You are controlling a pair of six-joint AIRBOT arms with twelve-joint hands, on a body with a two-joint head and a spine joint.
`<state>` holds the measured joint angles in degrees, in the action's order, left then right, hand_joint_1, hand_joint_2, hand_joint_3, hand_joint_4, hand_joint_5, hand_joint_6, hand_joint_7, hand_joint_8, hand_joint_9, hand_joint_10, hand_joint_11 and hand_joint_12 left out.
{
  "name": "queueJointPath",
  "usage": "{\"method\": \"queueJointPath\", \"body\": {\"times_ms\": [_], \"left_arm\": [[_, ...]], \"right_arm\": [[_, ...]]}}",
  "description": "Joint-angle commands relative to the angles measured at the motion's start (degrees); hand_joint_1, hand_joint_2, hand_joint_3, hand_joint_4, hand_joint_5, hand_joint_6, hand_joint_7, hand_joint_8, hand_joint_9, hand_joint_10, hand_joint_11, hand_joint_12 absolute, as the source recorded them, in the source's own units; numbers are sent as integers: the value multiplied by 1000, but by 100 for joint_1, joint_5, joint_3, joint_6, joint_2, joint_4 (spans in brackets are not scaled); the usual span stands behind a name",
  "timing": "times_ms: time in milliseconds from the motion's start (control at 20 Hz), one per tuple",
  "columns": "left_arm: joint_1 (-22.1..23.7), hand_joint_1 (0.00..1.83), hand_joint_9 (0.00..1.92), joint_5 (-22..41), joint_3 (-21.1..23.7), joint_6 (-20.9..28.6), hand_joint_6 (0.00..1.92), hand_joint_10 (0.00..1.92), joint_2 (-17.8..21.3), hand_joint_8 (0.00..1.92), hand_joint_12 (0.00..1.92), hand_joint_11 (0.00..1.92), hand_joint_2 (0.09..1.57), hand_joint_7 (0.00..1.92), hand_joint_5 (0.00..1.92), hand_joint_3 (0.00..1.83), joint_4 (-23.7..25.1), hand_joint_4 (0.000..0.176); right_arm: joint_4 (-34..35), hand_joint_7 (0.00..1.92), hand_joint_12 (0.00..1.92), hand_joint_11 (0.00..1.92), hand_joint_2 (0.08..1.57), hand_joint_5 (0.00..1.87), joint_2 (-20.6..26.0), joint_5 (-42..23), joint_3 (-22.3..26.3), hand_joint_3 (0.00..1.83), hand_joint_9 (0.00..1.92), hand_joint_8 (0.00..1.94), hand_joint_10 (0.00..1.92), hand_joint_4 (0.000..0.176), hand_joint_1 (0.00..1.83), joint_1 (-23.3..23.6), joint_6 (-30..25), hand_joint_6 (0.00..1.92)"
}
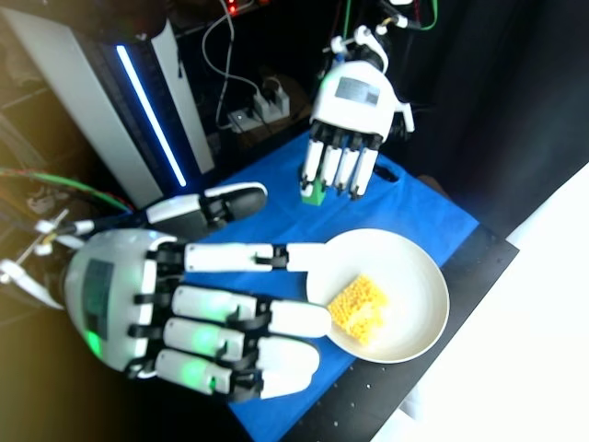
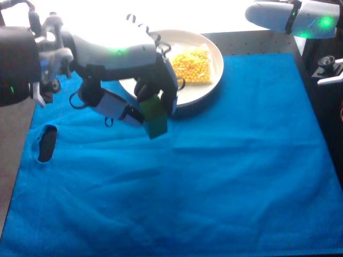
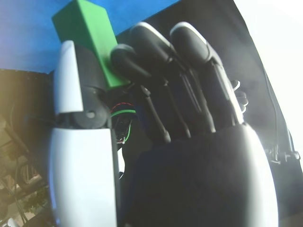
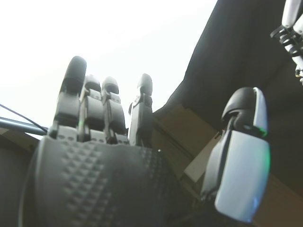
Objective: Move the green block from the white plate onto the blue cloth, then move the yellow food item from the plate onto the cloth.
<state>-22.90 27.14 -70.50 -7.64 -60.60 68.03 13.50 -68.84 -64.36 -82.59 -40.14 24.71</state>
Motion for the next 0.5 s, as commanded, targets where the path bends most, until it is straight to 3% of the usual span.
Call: {"method": "queueJointPath", "body": {"times_ms": [0, 50, 150, 200, 250, 300, 350, 400, 450], "left_arm": [[44, 1149, 899, 276, -44, 72, 928, 1147, -28, 1004, 1449, 587, 1108, 983, 997, 1, -291, 0], [-2, 1127, 835, 262, -86, 72, 986, 1214, -58, 1074, 1474, 538, 1123, 938, 968, 0, -340, 0], [-49, 1130, 864, 226, -144, 72, 984, 1100, -103, 944, 1461, 546, 1122, 980, 971, 0, -380, 0], [-63, 1139, 907, 218, -160, 72, 952, 1028, -115, 856, 1429, 599, 1112, 1028, 990, 0, -394, 0], [-73, 1154, 921, 211, -172, 72, 928, 995, -123, 766, 1355, 639, 1104, 1047, 1002, 1, -407, 0], [-77, 1254, 904, 211, -176, 72, 717, 914, -125, 1125, 1295, 624, 1105, 1022, 1011, 0, -413, 0], [-79, 1254, 904, 213, -176, 72, 717, 914, -127, 1125, 1295, 624, 1105, 1022, 1011, 0, -416, 0], [-80, 1241, 891, 217, -175, 72, 815, 836, -127, 1122, 1256, 546, 1114, 1012, 964, 3, -416, 0], [-84, 1235, 919, 225, -175, 72, 907, 713, -127, 1079, 1123, 547, 1120, 1027, 920, 1, -423, 0]], "right_arm": [[33, 211, 865, 0, 752, 440, 1, -675, -17, 1, 141, 0, 4, 114, 658, 93, -31, 9], [33, 199, 834, 0, 750, 438, 1, -675, -17, 0, 135, 1, 1, 117, 657, 93, -31, 5], [33, 193, 767, 0, 756, 440, 1, -675, -15, 2, 127, 0, 1, 113, 653, 93, -31, 2], [32, 178, 508, 0, 756, 438, 1, -675, -15, 2, 70, 4, 27, 113, 650, 93, -31, 1], [32, 166, 456, 0, 757, 440, 1, -675, -15, 2, 58, 1, 30, 119, 650, 93, -31, 2], [32, 169, 578, 0, 763, 433, 1, -675, -15, 1, 94, 0, 8, 114, 658, 93, -31, 1], [32, 169, 578, 0, 763, 433, 1, -675, -15, 1, 94, 0, 8, 114, 658, 93, -31, 1], [32, 202, 829, 0, 755, 437, 1, -675, -15, 0, 149, 3, 8, 116, 657, 93, -31, 1], [32, 196, 840, 0, 749, 441, 1, -675, -15, 0, 128, 2, 5, 115, 665, 93, -31, 0]]}}
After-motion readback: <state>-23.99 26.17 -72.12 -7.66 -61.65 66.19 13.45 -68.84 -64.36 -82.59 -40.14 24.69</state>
